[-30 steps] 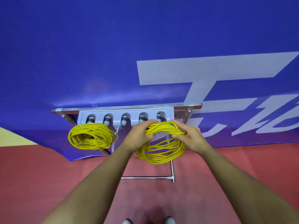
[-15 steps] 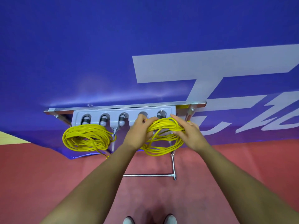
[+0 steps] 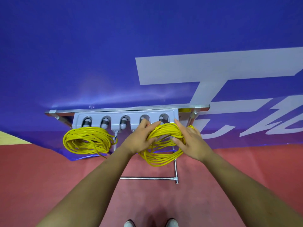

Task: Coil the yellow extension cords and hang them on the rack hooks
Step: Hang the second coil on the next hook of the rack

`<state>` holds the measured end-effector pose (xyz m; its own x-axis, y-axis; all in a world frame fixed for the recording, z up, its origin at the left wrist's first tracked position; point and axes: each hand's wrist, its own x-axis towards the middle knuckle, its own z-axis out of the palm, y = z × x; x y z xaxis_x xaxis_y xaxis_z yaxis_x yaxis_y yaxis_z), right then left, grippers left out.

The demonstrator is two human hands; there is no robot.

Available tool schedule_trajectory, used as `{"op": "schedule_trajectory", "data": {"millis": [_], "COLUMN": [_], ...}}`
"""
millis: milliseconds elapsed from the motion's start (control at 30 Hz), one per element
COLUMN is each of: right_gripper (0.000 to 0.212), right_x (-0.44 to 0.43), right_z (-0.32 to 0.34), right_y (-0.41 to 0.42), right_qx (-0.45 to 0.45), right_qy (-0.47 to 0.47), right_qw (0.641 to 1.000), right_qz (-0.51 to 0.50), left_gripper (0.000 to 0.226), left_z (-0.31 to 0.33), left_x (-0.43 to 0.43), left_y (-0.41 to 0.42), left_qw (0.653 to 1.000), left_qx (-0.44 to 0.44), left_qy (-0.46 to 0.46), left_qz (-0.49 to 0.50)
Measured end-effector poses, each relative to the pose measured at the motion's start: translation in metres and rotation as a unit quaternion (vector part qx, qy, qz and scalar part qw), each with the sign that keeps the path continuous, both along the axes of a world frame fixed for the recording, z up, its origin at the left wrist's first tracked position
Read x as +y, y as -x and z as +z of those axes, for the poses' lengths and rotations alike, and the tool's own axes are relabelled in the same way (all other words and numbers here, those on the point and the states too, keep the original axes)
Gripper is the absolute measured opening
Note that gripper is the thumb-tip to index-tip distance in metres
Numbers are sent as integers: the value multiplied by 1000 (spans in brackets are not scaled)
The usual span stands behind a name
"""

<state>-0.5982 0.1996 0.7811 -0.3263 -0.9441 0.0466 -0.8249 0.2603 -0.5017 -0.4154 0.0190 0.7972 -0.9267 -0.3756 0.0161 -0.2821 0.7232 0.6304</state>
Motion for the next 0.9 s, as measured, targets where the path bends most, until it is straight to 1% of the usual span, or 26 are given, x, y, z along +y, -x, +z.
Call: {"op": "schedule_trajectory", "data": {"millis": [100,233,300,400,467,567,600,667,733,800,900], "right_gripper": [58,52,46,43,42,39,37,31,30,32,38], "right_x": [-4,-8,-7,-5,-5,-5,-6,-7,-8,-9,-10], "right_z": [-2,-5,-4,-4,-5,-4,-3,1,4,4,3], "right_y": [4,0,-3,-3,-3,-5,-6,-7,-7,-7,-7], "right_qx": [0,23,23,12,-14,-78,-107,-188,-254,-278,-290], "right_qy": [9,75,100,108,118,143,149,153,158,164,169], "right_qw": [1000,997,995,994,992,985,981,965,946,937,932], "right_qz": [-10,-10,-17,-31,-39,-54,-64,-102,-128,-132,-136], "left_gripper": [61,61,64,66,67,63,59,49,41,32,23], "left_z": [1,-2,-5,-7,-3,4,5,6,4,1,-2], "left_x": [-6,-2,-2,-6,-4,2,4,8,17,22,18], "left_y": [1,1,-2,-6,-6,-4,-4,-4,-4,-5,-9], "left_qw": [1000,998,997,997,995,987,985,984,986,986,989], "left_qx": [20,57,36,-22,-16,39,60,91,105,111,103], "left_qy": [-14,21,58,77,99,153,150,114,90,93,80], "left_qz": [11,31,21,-23,-25,29,56,98,92,78,75]}}
